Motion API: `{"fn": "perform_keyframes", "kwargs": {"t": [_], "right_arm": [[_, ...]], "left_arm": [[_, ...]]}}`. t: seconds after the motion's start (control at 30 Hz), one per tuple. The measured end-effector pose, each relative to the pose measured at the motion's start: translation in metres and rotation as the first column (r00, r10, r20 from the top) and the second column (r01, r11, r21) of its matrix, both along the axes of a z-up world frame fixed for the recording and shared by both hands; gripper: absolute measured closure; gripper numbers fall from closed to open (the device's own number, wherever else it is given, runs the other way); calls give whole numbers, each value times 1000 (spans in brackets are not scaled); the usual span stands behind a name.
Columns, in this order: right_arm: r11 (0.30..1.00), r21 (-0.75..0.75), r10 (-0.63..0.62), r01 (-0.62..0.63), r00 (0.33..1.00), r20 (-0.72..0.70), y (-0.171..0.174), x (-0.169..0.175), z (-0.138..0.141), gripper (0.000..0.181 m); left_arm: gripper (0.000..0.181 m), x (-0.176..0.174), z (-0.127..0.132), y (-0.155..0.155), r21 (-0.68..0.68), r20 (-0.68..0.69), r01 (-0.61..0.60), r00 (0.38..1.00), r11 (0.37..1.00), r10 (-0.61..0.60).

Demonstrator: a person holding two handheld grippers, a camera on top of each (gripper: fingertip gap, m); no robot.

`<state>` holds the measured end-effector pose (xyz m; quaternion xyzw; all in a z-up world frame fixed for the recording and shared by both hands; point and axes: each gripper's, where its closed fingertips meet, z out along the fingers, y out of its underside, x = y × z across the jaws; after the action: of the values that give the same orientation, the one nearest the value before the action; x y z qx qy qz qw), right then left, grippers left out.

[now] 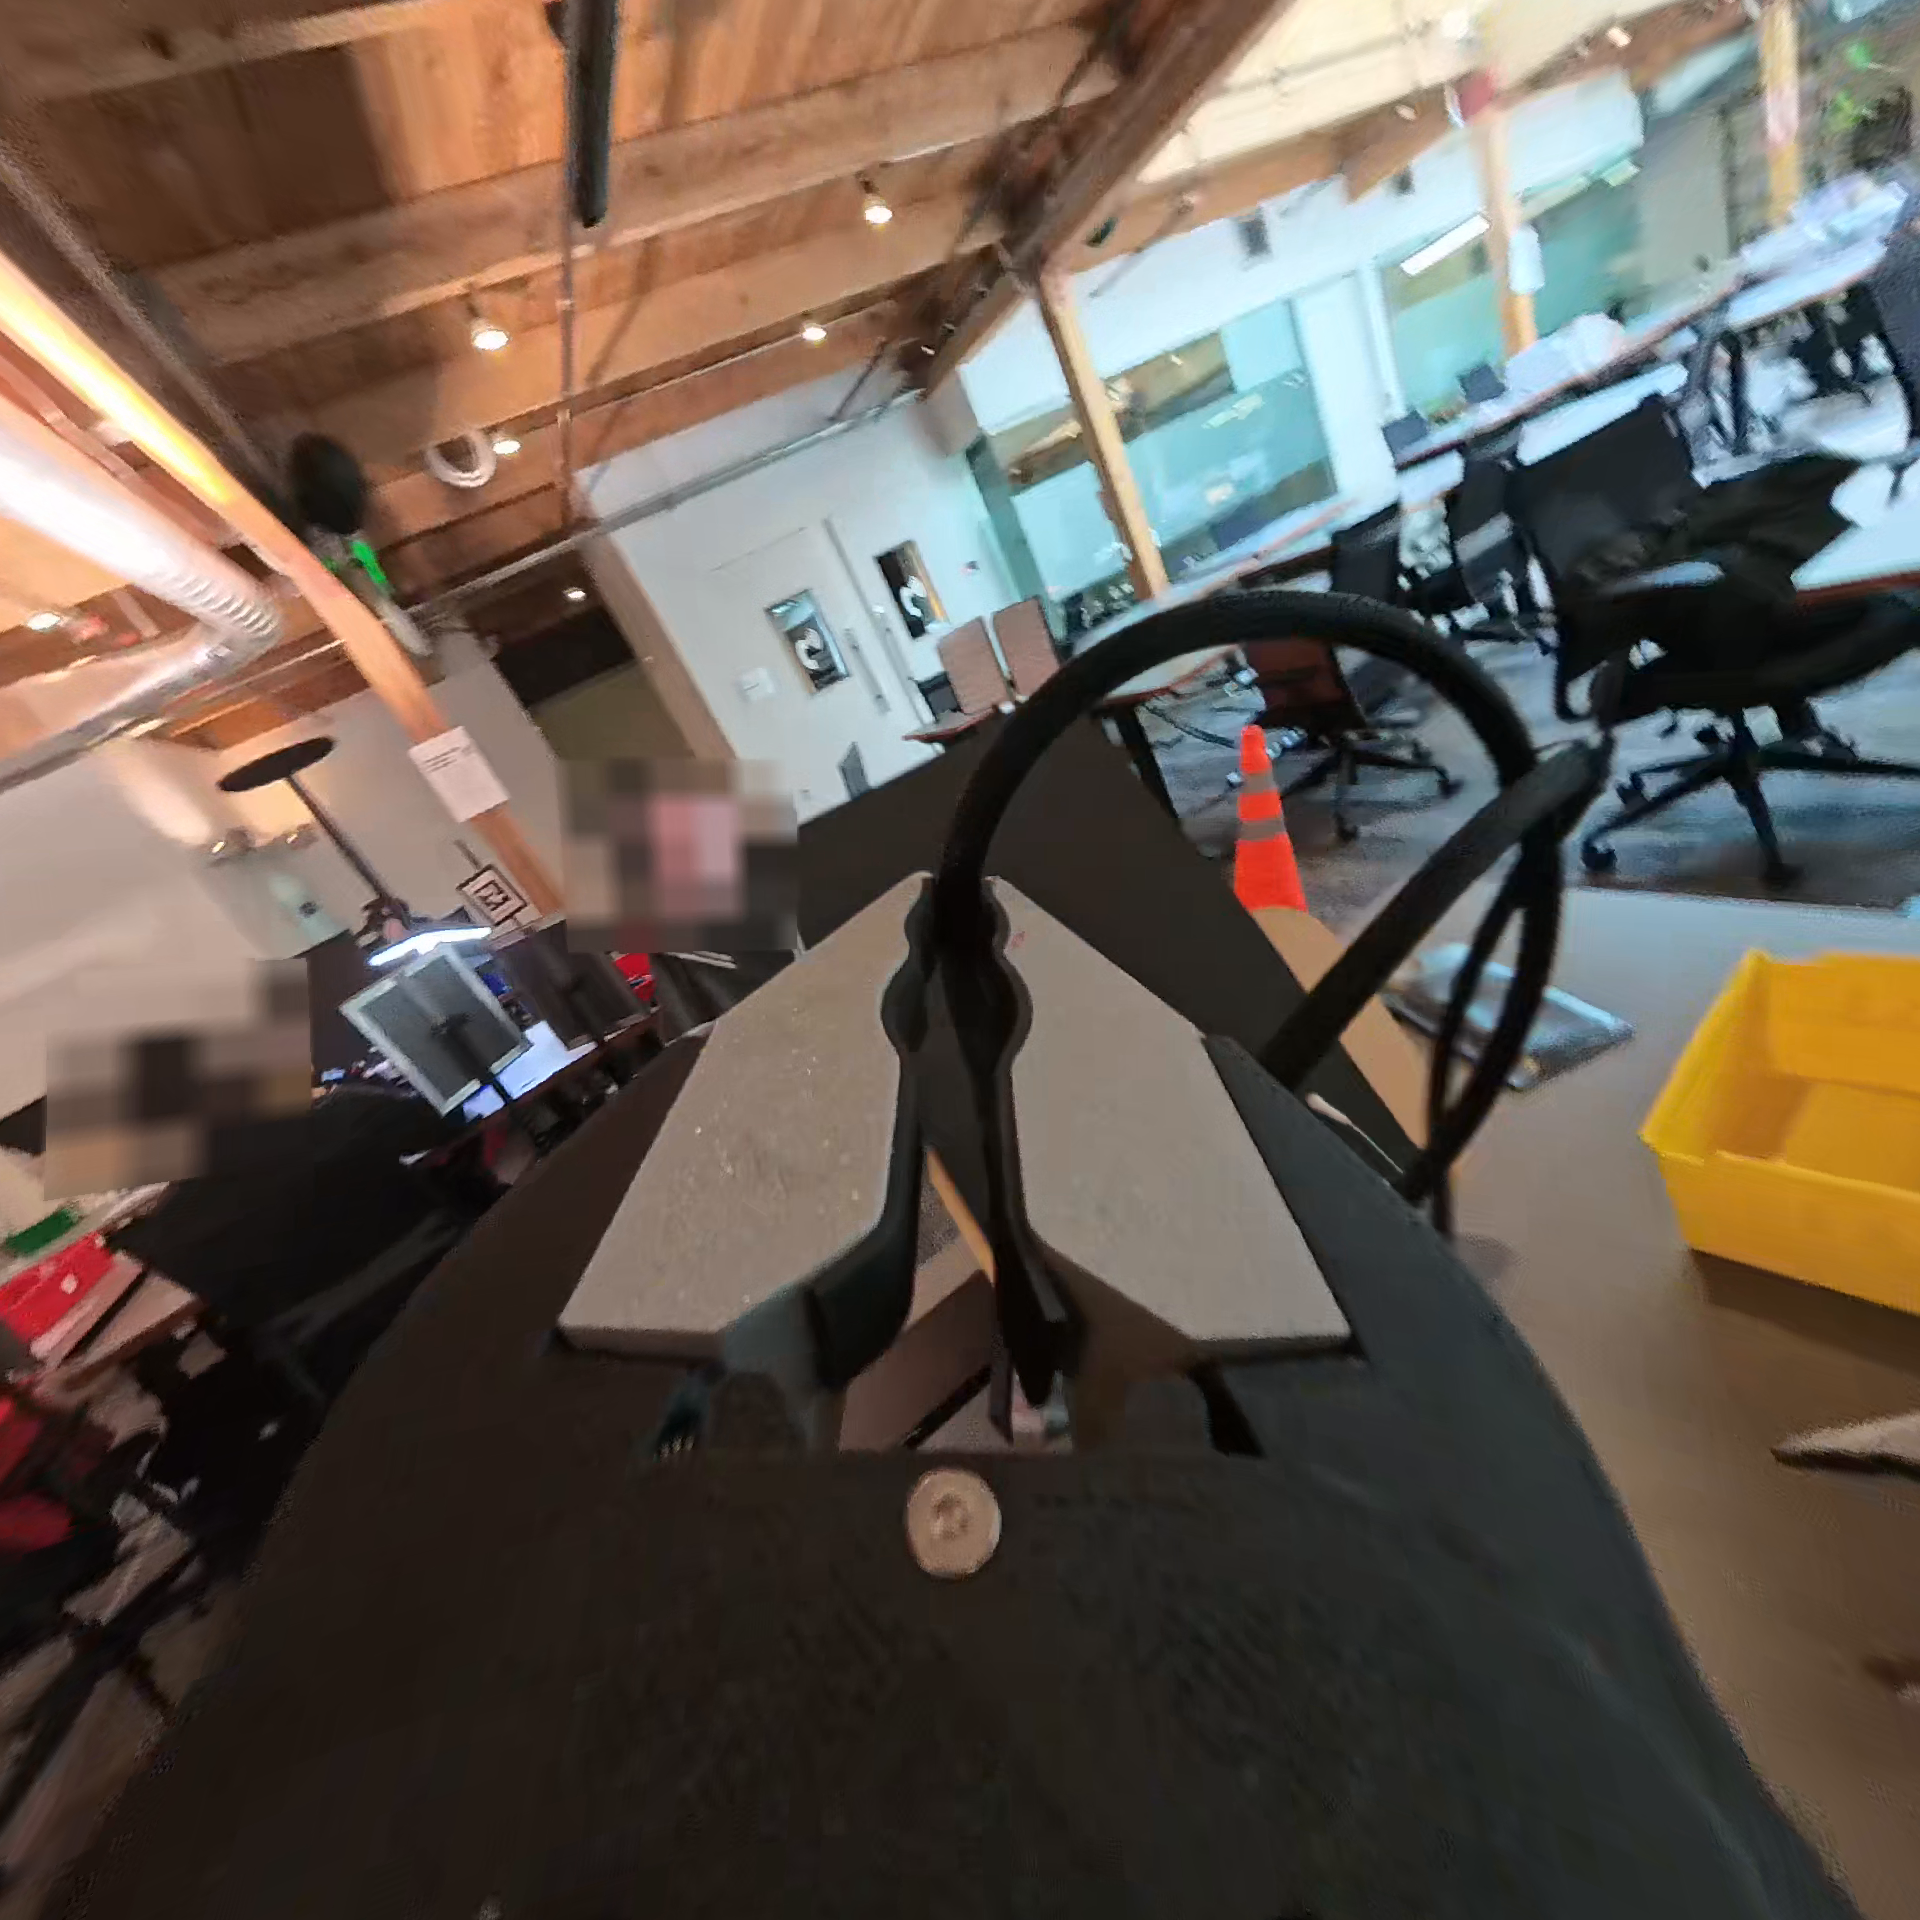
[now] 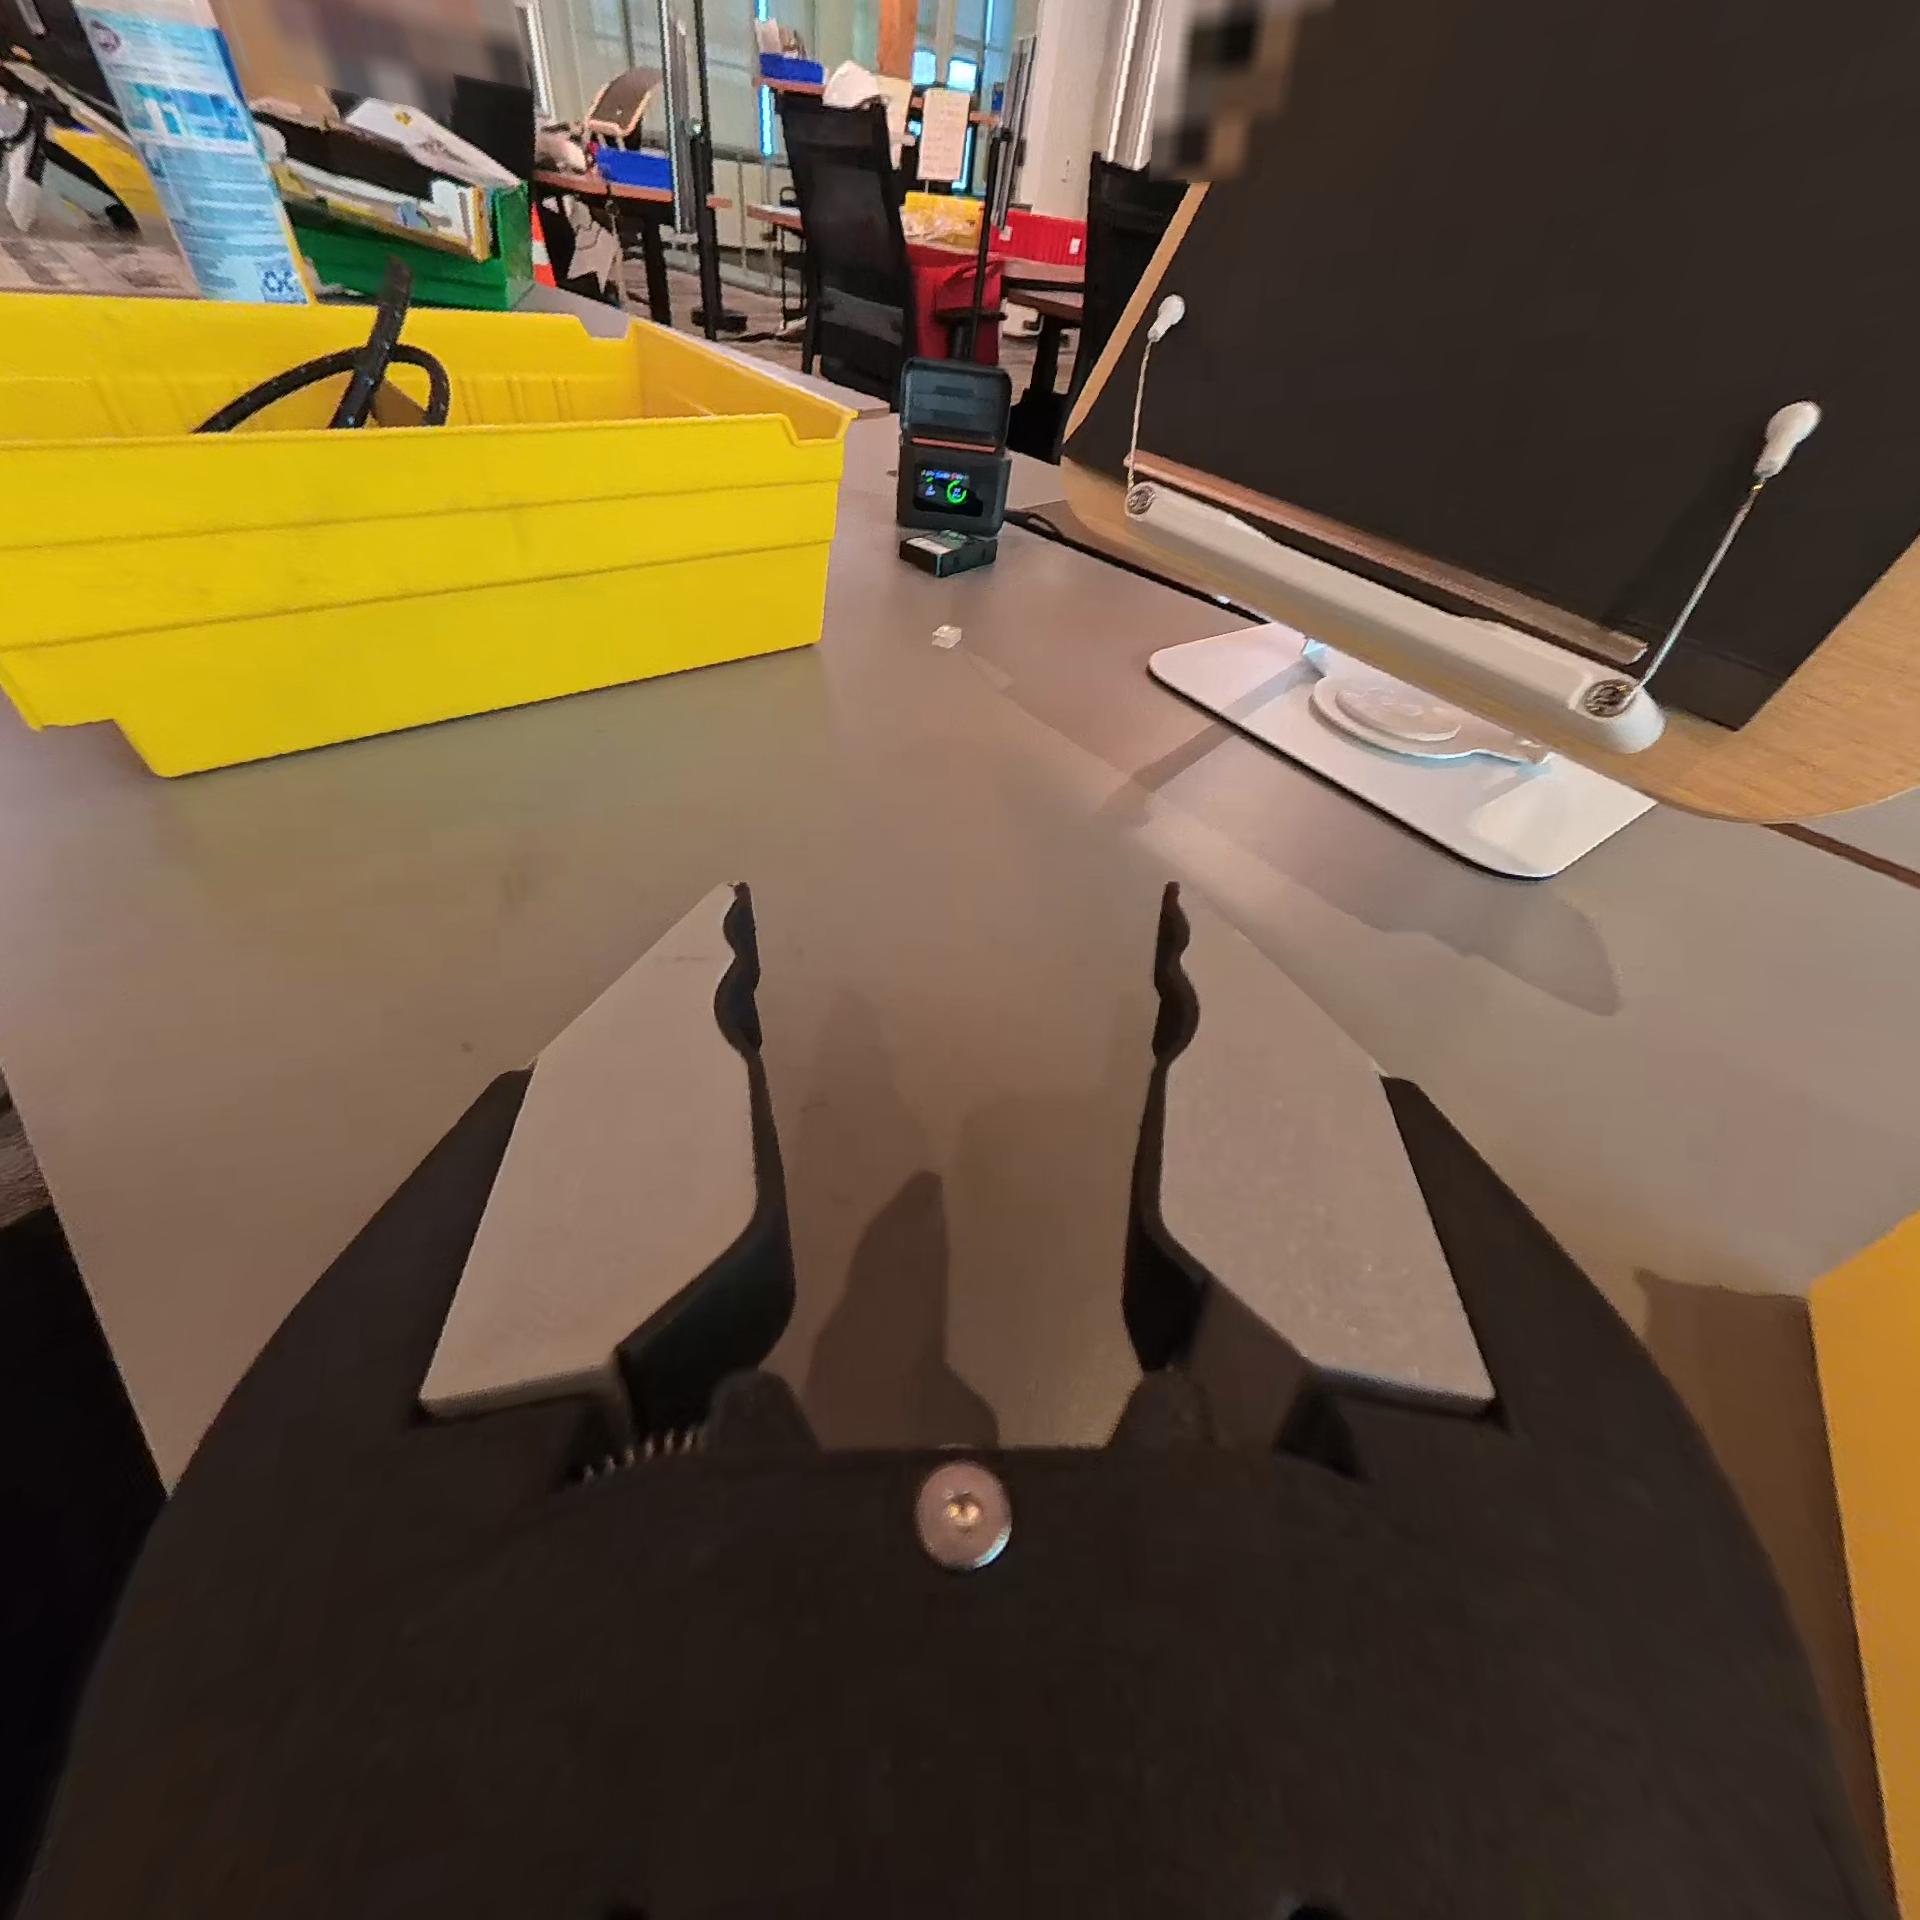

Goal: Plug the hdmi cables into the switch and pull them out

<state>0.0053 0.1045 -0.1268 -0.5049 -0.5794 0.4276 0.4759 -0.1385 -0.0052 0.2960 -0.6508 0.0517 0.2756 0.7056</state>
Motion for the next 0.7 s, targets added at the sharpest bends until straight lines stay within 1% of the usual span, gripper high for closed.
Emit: {"fn": "perform_keyframes", "kwargs": {"t": [0.07,0.13,0.17,0.2,0.27,0.37,0.43,0.5,0.63,0.7], "right_arm": [[1000,-3,-1,1,1000,-7,0,1,1,106],[1000,-3,5,-5,1000,-11,0,2,2,106],[1000,5,16,-16,1000,4,-2,2,0,99],[1000,13,6,-6,1000,-1,-1,2,0,104],[999,32,4,-4,1000,4,-2,2,0,102],[998,45,-47,46,999,7,7,1,-1,106],[997,20,-72,71,997,9,13,2,-2,107],[997,-11,-79,79,997,1,18,2,0,107],[996,-38,-78,78,997,4,21,2,-1,107],[995,-33,-94,94,996,6,23,2,-1,108]], "left_arm": [[177,23,-35,24,-92,-40,23,999,995,-27],[177,37,-83,49,-205,-58,41,997,978,-54],[176,38,-111,61,-264,-62,37,997,964,-55],[176,36,-137,71,-312,-68,20,997,950,-44],[177,31,-186,88,-391,-71,5,997,920,-36],[177,28,-245,103,-476,-14,40,999,878,-53],[177,27,-279,106,-532,22,57,998,845,-53],[177,36,-307,106,-574,86,111,993,812,-75],[176,68,-358,95,-660,174,215,976,720,-132],[176,86,-376,90,-678,199,254,967,690,-161]]}}
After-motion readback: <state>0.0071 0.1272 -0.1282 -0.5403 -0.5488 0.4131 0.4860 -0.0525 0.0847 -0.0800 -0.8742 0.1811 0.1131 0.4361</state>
